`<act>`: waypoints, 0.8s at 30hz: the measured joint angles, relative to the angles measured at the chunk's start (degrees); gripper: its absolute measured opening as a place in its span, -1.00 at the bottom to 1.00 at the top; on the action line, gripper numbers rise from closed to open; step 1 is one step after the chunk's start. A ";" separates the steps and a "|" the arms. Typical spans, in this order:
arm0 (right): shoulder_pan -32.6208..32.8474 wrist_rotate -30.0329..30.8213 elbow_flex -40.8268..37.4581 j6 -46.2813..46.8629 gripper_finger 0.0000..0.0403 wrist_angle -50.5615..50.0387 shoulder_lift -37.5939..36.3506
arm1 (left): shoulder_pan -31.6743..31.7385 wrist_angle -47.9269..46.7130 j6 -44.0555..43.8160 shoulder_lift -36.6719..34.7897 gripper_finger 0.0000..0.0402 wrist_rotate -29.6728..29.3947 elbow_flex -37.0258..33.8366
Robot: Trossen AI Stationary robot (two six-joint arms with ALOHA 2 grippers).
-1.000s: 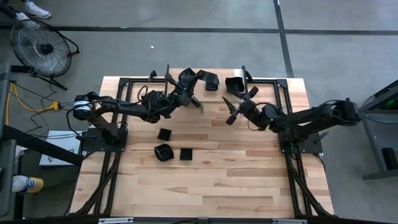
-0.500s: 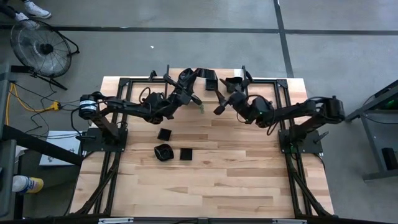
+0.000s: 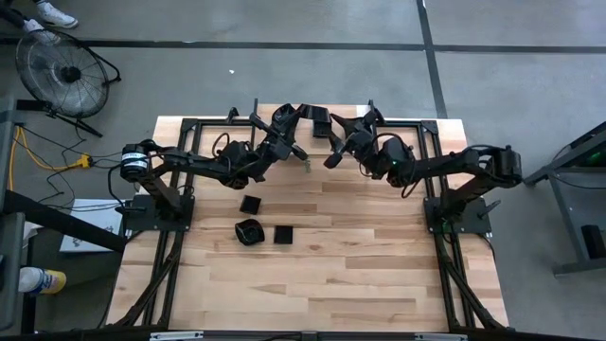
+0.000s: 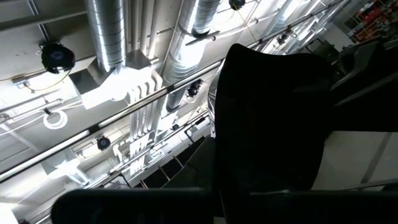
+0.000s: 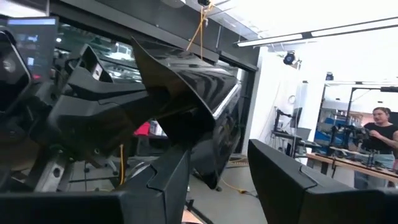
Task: Pick & Place Mini shaped plates
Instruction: Stack the distorted square plate on top of the other distorted square plate on the shelf
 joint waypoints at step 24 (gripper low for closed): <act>-0.37 -0.83 -0.02 -0.07 -0.80 0.04 -0.02 | 0.02 -1.99 -0.17 -0.02 -0.99 4.69 0.00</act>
